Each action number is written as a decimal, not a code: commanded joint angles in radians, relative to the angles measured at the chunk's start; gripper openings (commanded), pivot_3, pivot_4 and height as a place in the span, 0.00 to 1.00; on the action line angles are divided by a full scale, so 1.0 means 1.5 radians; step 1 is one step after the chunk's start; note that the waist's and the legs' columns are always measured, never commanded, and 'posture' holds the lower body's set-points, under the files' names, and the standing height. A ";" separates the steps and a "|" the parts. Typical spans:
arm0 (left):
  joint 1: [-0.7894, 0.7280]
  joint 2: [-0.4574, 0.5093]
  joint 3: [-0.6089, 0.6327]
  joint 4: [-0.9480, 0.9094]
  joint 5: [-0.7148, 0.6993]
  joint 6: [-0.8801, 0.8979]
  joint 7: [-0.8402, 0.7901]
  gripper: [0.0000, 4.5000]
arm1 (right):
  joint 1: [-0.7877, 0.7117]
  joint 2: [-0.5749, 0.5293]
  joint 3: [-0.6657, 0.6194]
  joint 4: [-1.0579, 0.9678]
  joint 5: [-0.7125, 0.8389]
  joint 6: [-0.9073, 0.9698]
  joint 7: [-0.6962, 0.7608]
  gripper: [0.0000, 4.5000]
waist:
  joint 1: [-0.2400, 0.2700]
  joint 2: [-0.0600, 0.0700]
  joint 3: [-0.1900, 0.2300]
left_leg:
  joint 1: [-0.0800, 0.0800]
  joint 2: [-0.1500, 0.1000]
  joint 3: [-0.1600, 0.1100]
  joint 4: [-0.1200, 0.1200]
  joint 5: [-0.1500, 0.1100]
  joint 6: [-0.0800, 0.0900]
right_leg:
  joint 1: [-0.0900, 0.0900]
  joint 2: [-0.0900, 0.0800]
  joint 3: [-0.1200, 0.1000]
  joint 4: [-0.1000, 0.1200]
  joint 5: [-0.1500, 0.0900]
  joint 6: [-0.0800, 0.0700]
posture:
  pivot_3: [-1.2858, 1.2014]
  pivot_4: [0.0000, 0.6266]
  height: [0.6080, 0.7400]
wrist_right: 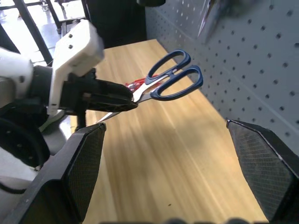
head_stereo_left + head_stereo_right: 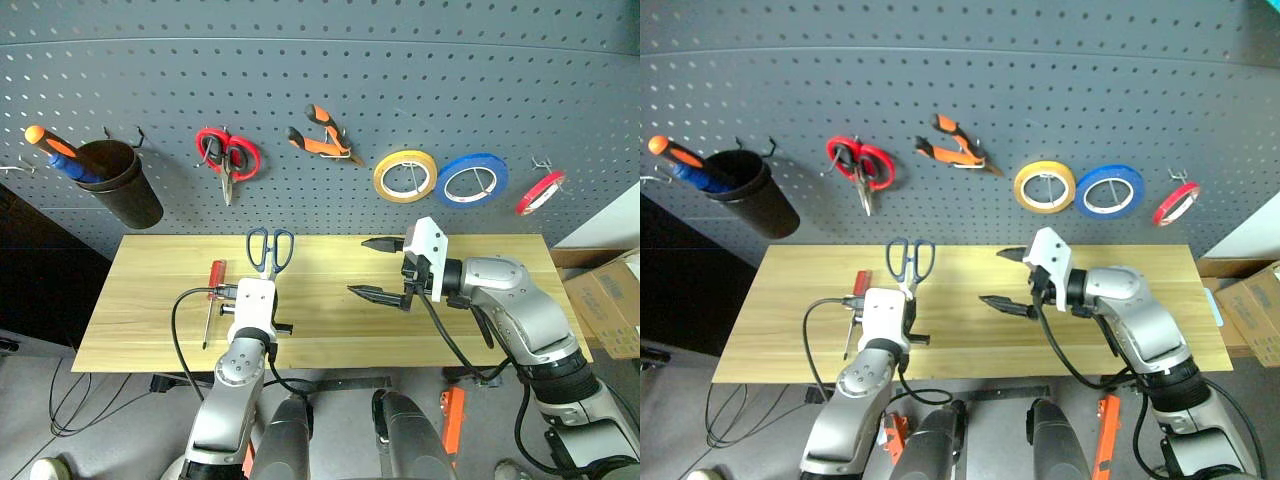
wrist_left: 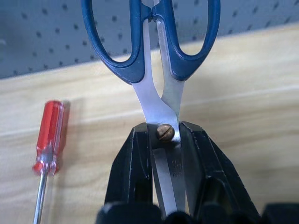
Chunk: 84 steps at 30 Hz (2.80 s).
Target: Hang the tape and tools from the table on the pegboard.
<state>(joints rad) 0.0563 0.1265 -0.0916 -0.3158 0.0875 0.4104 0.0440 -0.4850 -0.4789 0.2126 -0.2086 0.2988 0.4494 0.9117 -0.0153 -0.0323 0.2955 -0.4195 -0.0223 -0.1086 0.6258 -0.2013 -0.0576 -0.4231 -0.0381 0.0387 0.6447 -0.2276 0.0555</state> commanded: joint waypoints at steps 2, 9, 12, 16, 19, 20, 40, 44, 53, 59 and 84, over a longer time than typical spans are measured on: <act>0.035 0.019 0.010 -0.035 0.008 -0.162 -0.016 0.11 | -0.006 0.002 -0.023 -0.007 0.017 -0.001 -0.002 1.00 | 0.003 0.000 -0.002 | 0.000 0.000 0.000 0.000 0.000 0.000 | 0.000 0.000 0.000 0.000 0.000 -0.001 | 0.53 0.32 1.00; 0.052 0.020 0.011 -0.041 0.006 -0.301 -0.029 0.11 | -0.011 0.004 -0.026 -0.004 0.018 -0.001 -0.003 1.00 | 0.010 0.001 -0.007 | 0.000 0.000 0.001 0.001 0.000 0.000 | 0.000 0.000 0.000 0.000 0.000 -0.001 | 0.53 0.31 1.00; 0.057 0.016 0.015 -0.045 0.011 -0.329 -0.028 0.11 | -0.011 0.003 -0.026 -0.003 0.019 -0.001 -0.002 1.00 | 0.010 0.000 -0.008 | 0.000 0.000 0.001 0.001 0.000 0.000 | 0.000 0.000 0.000 0.000 0.001 -0.001 | 0.54 0.31 1.00; 0.066 0.011 0.022 -0.059 0.018 -0.353 -0.024 0.11 | -0.016 0.002 -0.028 0.003 0.022 -0.003 0.002 1.00 | 0.010 0.000 -0.010 | 0.000 0.000 0.001 0.001 0.000 0.000 | 0.000 0.000 0.000 0.001 0.001 -0.001 | 0.54 0.31 1.00; 0.066 0.004 0.032 -0.064 0.015 -0.354 -0.016 0.11 | -0.020 0.005 -0.035 -0.001 0.044 0.009 0.012 1.00 | 0.010 0.000 -0.011 | 0.001 0.000 0.001 0.001 0.000 0.000 | 0.001 0.001 0.000 0.001 0.001 0.000 | 0.54 0.30 1.00; 0.062 0.001 0.040 -0.064 0.013 -0.354 -0.011 0.11 | -0.021 0.006 -0.038 -0.005 0.055 0.016 0.015 1.00 | 0.010 0.000 -0.011 | 0.001 0.000 0.001 0.002 0.000 0.000 | 0.001 0.001 0.000 0.001 0.001 0.000 | 0.54 0.30 1.00; -0.006 -0.018 0.100 -0.054 -0.013 -0.348 -0.007 0.11 | -0.104 0.084 -0.148 -0.065 0.263 0.155 -0.095 1.00 | 0.010 0.001 -0.026 | 0.001 0.000 0.001 0.003 0.000 0.001 | 0.001 0.002 0.000 0.002 0.004 -0.002 | 0.54 0.27 1.00; -0.024 -0.019 0.107 -0.050 -0.014 -0.346 -0.006 0.11 | -0.108 0.084 -0.143 -0.068 0.266 0.157 -0.106 1.00 | 0.010 0.001 -0.028 | 0.002 0.000 0.001 0.003 0.001 0.001 | 0.001 0.002 0.000 0.002 0.004 -0.003 | 0.54 0.27 1.00; -0.047 -0.032 0.122 -0.034 -0.024 -0.336 -0.003 0.11 | -0.106 0.079 -0.134 -0.071 0.263 0.152 -0.112 1.00 | 0.010 0.001 -0.040 | 0.002 0.000 0.002 0.003 0.001 0.001 | 0.002 0.002 0.001 0.002 0.004 -0.002 | 0.54 0.25 1.00; -0.059 -0.033 0.130 -0.014 -0.036 -0.325 -0.007 0.11 | -0.107 0.076 -0.131 -0.070 0.257 0.151 -0.116 1.00 | 0.010 0.001 -0.045 | 0.003 0.000 0.002 0.003 0.001 0.001 | 0.002 0.002 0.001 0.002 0.005 -0.002 | 0.54 0.25 1.00; -0.102 -0.021 0.113 0.035 -0.060 -0.237 -0.046 0.11 | -0.094 0.072 -0.130 -0.079 0.253 0.153 -0.133 1.00 | 0.008 0.001 -0.045 | 0.003 0.000 0.002 0.003 0.001 0.002 | 0.002 0.002 0.001 0.002 0.005 -0.002 | 0.53 0.28 1.00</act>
<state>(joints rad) -0.0809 0.0902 0.0809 -0.2539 -0.0059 0.0602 -0.0242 -0.6189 -0.3687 0.0254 -0.2832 0.6677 0.6869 0.7145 -0.0026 -0.0307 0.2277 -0.4155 -0.0224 -0.1055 0.6301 -0.1990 -0.0545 -0.4199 -0.0344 0.0406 0.6479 -0.2198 0.0520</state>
